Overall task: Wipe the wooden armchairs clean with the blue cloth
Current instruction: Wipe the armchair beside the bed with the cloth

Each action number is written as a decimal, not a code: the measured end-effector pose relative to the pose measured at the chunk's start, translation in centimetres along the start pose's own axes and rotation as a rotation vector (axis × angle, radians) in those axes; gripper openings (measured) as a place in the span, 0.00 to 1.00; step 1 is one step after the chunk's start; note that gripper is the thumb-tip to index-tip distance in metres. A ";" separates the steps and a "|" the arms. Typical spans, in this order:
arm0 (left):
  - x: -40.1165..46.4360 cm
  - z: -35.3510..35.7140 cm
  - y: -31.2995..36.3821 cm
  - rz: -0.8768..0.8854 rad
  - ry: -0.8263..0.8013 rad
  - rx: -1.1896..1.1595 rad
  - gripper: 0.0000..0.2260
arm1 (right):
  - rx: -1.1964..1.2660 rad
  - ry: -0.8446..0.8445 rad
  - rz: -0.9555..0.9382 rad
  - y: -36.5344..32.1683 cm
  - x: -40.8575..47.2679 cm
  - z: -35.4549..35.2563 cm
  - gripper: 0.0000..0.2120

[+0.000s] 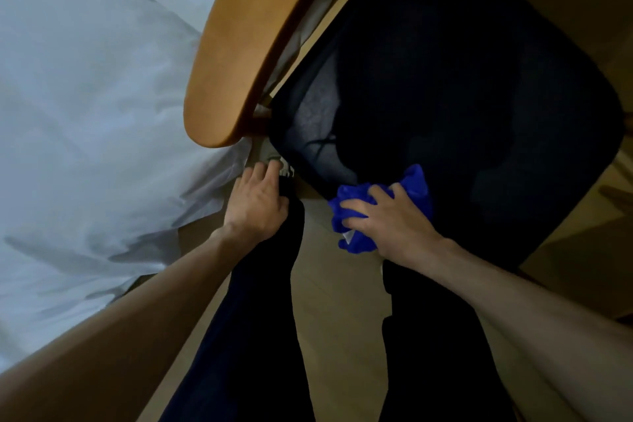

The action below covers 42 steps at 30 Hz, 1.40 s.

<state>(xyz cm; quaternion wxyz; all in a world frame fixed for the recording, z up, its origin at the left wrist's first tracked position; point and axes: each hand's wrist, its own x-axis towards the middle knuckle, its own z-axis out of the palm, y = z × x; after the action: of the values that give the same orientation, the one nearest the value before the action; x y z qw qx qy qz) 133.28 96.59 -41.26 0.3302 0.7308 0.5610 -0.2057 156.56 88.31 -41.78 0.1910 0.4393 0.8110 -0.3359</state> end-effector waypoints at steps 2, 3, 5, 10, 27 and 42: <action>-0.2 0.7 -0.1 -0.093 -0.018 -0.077 0.25 | 0.101 0.025 -0.018 -0.1 0.5 -1.7 0.30; -0.5 1.1 -0.4 -0.164 -0.043 -0.112 0.25 | 0.161 0.076 -0.029 -0.2 1.3 -2.9 0.31; -1.2 1.6 -1.2 -0.294 -0.075 -0.182 0.24 | 0.180 0.226 -0.029 -0.6 4.1 -5.4 0.33; -3.0 1.4 -3.6 -0.319 -0.073 -0.192 0.20 | -0.078 0.245 0.060 -1.6 12.0 -9.1 0.27; 0.3 0.0 9.9 0.242 0.172 -0.136 0.22 | 0.323 -0.072 0.028 5.4 -7.2 1.8 0.27; 3.7 0.9 18.2 0.432 0.096 -0.004 0.20 | 0.561 0.597 1.019 16.1 -8.8 -0.4 0.29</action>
<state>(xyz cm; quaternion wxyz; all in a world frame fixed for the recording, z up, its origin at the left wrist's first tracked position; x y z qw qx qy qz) 151.83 95.68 -39.83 0.3412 0.8421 0.4069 -0.0942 174.79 89.69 -42.28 -0.0288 0.8763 0.4008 -0.2658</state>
